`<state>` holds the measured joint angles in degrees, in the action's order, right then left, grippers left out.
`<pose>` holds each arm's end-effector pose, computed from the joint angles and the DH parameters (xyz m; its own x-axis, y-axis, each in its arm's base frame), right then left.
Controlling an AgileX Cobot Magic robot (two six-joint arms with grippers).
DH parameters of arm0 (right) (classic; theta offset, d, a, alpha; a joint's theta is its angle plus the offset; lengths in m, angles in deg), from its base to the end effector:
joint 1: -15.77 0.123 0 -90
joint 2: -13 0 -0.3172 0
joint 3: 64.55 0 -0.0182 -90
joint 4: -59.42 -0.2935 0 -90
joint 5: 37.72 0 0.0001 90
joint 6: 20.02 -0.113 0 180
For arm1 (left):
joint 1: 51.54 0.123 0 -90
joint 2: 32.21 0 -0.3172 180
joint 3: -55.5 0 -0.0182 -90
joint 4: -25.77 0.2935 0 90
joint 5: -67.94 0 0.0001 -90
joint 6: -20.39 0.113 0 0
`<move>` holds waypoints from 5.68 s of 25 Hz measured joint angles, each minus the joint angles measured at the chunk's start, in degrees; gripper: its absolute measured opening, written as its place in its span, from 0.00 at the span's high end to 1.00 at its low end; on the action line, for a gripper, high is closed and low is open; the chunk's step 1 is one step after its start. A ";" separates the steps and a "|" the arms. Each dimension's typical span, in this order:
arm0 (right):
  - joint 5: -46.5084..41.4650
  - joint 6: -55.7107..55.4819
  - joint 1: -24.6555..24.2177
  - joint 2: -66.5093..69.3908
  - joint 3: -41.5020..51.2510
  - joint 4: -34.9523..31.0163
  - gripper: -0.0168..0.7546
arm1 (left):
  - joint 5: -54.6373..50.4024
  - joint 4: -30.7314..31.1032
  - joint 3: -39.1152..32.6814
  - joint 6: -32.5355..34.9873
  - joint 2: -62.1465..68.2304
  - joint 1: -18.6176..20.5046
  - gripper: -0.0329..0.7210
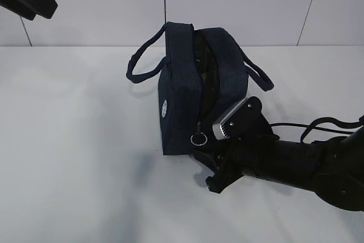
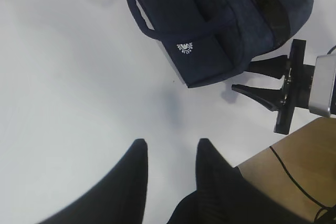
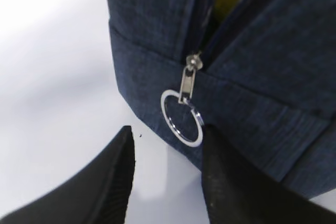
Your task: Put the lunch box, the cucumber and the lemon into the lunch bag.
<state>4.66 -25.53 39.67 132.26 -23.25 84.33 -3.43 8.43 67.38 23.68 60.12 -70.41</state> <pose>0.3187 0.1763 0.0732 -0.3155 -0.3833 -0.8681 -0.7035 0.7084 -0.0571 0.3225 -0.1440 0.4117 -0.8453 0.2464 -0.4740 0.4047 0.8746 -0.2671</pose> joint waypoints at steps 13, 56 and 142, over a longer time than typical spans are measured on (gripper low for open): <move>2.60 0.00 0.00 2.25 -2.78 1.07 0.54 | 0.00 0.10 0.00 0.00 0.00 0.00 0.66; 2.94 0.00 -0.55 2.38 -3.07 0.24 0.83 | 0.00 0.33 0.00 0.00 0.00 0.00 0.66; -24.73 -6.51 -0.39 -20.02 -7.72 1.61 0.96 | 11.55 -4.32 -16.30 13.39 4.52 -5.65 0.60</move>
<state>-20.07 -32.05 39.28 112.24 -30.97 85.95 8.11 4.11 51.07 37.06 64.64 -76.06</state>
